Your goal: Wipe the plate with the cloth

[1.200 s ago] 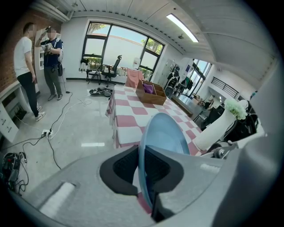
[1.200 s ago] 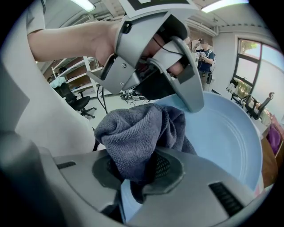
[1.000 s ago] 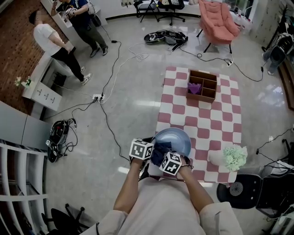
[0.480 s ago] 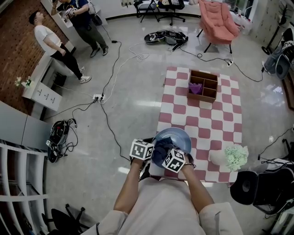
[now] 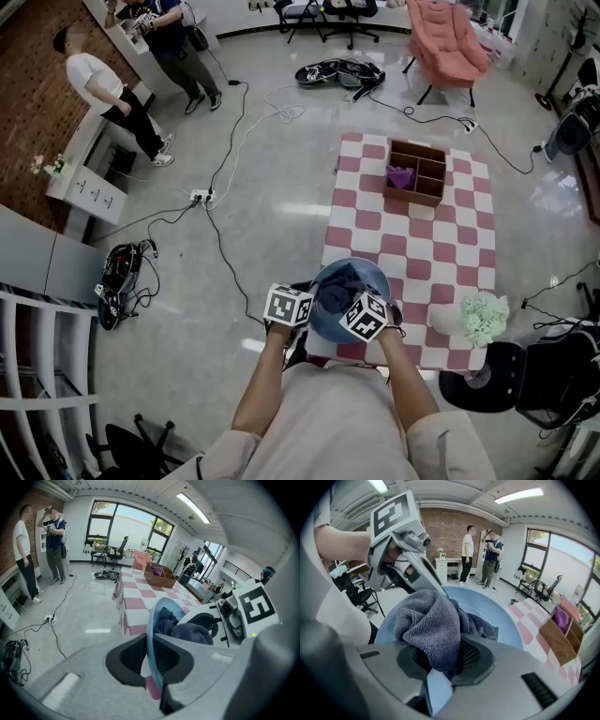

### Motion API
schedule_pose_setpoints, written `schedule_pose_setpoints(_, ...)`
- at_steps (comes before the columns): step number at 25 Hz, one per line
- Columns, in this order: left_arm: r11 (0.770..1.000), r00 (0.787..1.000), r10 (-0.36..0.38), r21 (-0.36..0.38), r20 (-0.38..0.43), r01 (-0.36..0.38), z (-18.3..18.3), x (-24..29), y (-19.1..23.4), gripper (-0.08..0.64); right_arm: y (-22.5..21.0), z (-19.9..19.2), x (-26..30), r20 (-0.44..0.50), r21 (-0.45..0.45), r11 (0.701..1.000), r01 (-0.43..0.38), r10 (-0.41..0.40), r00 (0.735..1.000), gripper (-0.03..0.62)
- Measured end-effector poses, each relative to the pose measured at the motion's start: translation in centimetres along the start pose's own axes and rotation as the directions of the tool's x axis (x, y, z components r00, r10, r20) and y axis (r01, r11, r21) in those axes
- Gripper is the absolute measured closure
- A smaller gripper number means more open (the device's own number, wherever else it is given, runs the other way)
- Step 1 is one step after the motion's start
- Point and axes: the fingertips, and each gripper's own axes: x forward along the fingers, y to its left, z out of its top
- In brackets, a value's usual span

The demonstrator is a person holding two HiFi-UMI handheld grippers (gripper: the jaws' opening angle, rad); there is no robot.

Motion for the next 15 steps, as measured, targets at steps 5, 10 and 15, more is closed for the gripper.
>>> schedule_pose_setpoints(5, 1.0, 1.0, 0.009, -0.019, 0.005, -0.009, -0.3, -0.3, 0.1, 0.534, -1.8, -0.4, -0.2, 0.01, 0.056, 0.998, 0.017, -0.018, 1.0, 0.499)
schedule_pose_setpoints(10, 0.999, 1.0, 0.02, -0.046, 0.009, -0.02, -0.8, -0.6, 0.2, 0.534, -2.8, -1.4, -0.4, 0.001, 0.092, 0.995, 0.046, -0.046, 0.999, 0.5)
schedule_pose_setpoints(15, 0.998, 1.0, 0.023, -0.067, 0.006, -0.022, -1.0, -0.6, 0.4, 0.534, -3.3, -3.0, -0.6, -0.034, 0.14, 0.988, 0.057, -0.053, 0.998, 0.502)
